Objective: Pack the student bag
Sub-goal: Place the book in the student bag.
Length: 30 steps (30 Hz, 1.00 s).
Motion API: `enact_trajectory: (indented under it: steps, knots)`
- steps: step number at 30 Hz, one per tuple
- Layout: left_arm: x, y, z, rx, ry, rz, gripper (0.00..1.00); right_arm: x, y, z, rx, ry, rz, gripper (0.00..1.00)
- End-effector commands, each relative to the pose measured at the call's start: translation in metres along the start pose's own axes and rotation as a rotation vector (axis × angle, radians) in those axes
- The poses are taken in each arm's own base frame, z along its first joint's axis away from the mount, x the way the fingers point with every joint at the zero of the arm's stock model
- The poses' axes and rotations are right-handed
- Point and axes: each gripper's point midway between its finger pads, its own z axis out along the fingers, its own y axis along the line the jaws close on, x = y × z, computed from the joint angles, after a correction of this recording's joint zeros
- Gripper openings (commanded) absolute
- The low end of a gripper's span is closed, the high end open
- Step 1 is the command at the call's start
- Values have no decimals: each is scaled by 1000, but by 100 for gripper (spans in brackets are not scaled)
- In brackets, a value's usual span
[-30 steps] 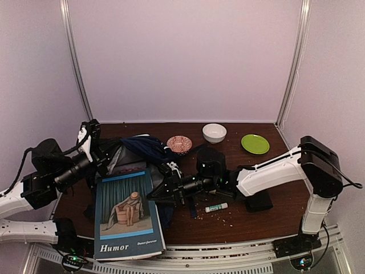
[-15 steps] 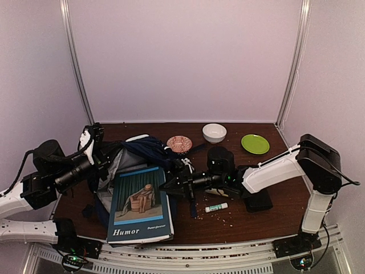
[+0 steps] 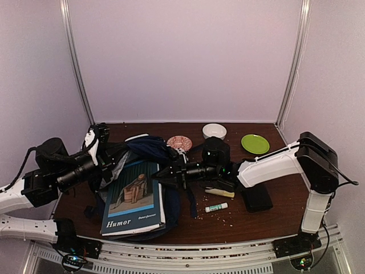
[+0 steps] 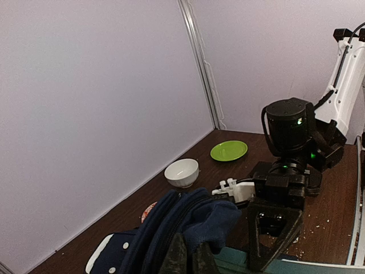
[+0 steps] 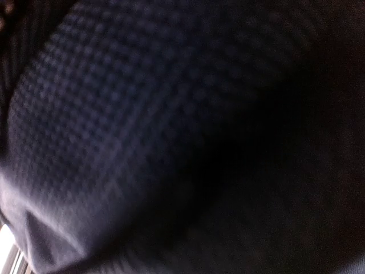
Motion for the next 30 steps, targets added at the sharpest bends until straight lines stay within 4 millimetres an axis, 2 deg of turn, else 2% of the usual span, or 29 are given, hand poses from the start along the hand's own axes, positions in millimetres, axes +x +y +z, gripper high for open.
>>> enact_trajectory:
  steps: [1,4,9,10,11,13,16,21,24,30]
  knots:
    - [-82,-1,-15,33,-264,-64,0,-12,25,16,-88,-10,-44,0]
    - [-83,-2,-16,35,-263,-69,0,-20,15,20,-71,-25,-29,0]
    - [-77,0,-17,17,-257,-89,0,-44,-13,7,-65,-132,42,0]
    - [-74,1,-17,9,-251,-92,0,-47,-15,6,-72,-145,53,1]
    - [-70,2,-15,-3,-238,-93,0,-49,-15,5,-77,-152,58,7]
    - [-63,4,-12,-24,-217,-93,0,-49,-16,3,-67,-160,55,19]
    - [-52,4,-7,-44,-186,-83,0,-47,-21,-3,-27,-177,41,31]
    - [-42,8,1,-85,-149,-81,0,-42,-20,-17,-7,-202,30,41]
    - [-39,12,3,-113,-137,-81,0,-35,-19,-30,32,-219,0,51]
    - [-40,19,4,-153,-137,-86,0,-21,-36,-59,160,-256,-28,58]
